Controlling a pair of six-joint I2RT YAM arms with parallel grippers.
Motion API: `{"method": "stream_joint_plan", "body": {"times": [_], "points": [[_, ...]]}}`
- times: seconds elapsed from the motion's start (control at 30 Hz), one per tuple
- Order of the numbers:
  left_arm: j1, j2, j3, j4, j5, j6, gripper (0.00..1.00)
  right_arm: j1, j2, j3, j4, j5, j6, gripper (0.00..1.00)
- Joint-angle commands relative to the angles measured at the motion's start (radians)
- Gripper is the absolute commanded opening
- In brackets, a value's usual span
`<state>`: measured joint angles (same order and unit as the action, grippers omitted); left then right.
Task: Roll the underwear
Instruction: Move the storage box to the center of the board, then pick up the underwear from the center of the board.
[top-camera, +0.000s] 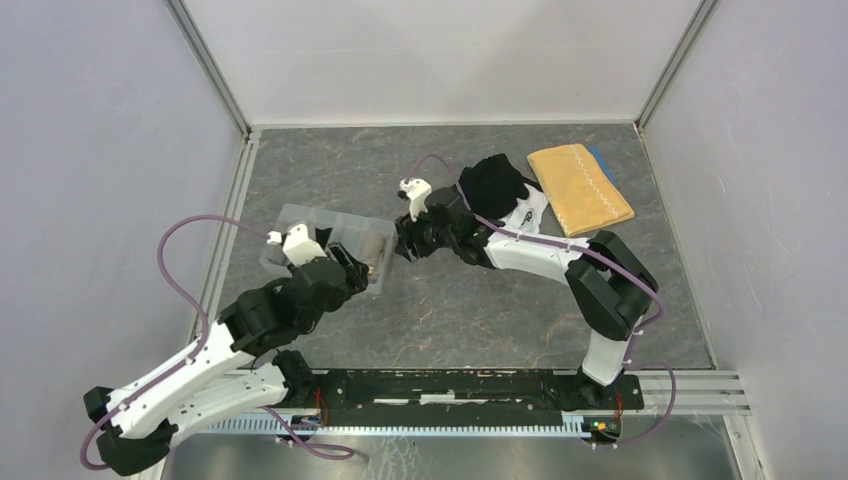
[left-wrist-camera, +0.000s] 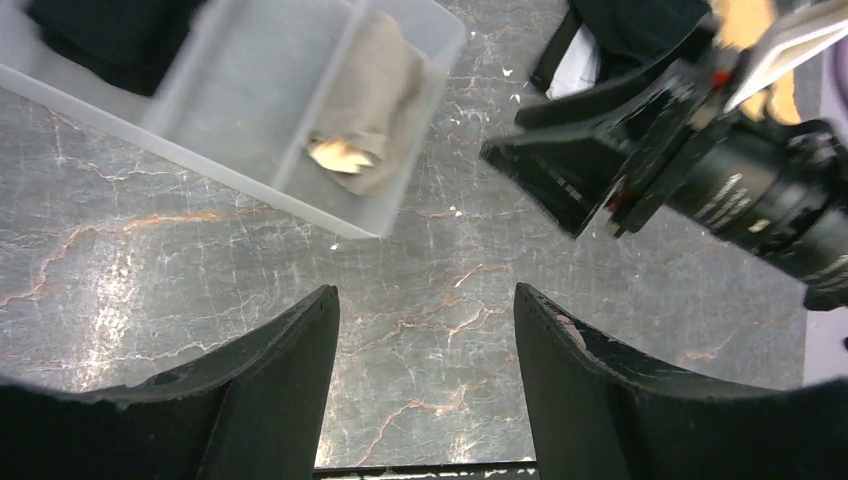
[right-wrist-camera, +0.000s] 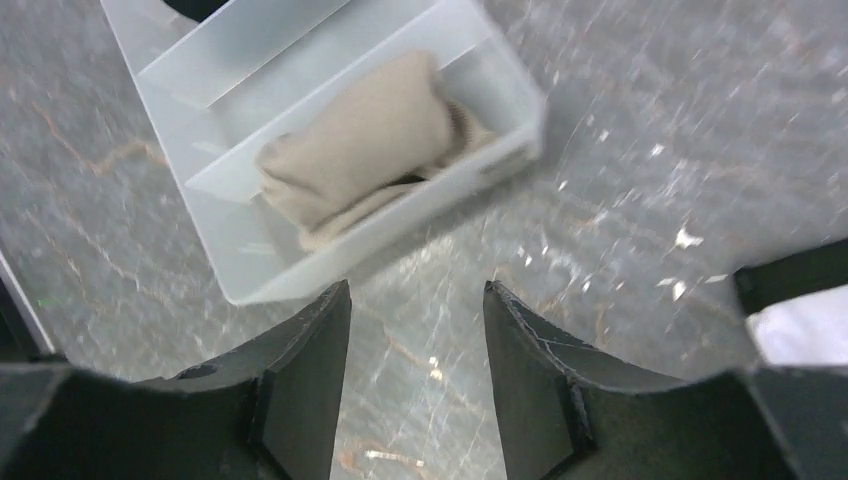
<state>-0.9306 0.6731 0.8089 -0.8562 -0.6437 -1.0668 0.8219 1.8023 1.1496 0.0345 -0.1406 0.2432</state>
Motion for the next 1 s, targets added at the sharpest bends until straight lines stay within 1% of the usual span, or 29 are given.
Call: {"method": "stream_joint_plan", "body": {"times": [0.0,0.1,0.2,0.27,0.3,0.4,0.5,0.57,0.77,0.83,0.97], "points": [[0.003,0.037,-0.018,0.073,0.021,0.048,0.71,-0.047,-0.027,0.025,0.089,0.023,0.0,0.57],[0.003,0.05,-0.037,0.104,0.038,0.064,0.71,-0.084,-0.122,-0.04,-0.026,0.122,-0.067,0.6],[0.003,0.064,-0.061,0.142,0.055,0.079,0.71,-0.132,-0.193,-0.075,-0.22,0.252,-0.13,0.67],[0.004,0.085,-0.065,0.161,0.065,0.086,0.71,-0.169,-0.252,-0.139,-0.27,0.331,-0.132,0.7],[0.003,0.095,-0.065,0.168,0.069,0.089,0.71,-0.197,-0.288,-0.176,-0.268,0.352,-0.116,0.71],[0.003,0.129,-0.079,0.199,0.09,0.095,0.71,-0.301,-0.388,-0.33,-0.187,0.338,-0.055,0.76],[0.003,0.155,-0.094,0.233,0.121,0.099,0.71,-0.401,-0.418,-0.409,-0.108,0.25,-0.003,0.79],[0.003,0.169,-0.101,0.249,0.137,0.102,0.71,-0.44,-0.419,-0.441,-0.054,0.221,0.035,0.79],[0.003,0.182,-0.11,0.26,0.15,0.101,0.7,-0.512,-0.389,-0.47,0.106,0.144,0.143,0.77],[0.003,0.179,-0.115,0.263,0.151,0.1,0.7,-0.528,-0.364,-0.468,0.16,0.093,0.169,0.76],[0.003,0.177,-0.119,0.264,0.15,0.099,0.7,-0.541,-0.297,-0.446,0.201,0.049,0.215,0.72]]}}
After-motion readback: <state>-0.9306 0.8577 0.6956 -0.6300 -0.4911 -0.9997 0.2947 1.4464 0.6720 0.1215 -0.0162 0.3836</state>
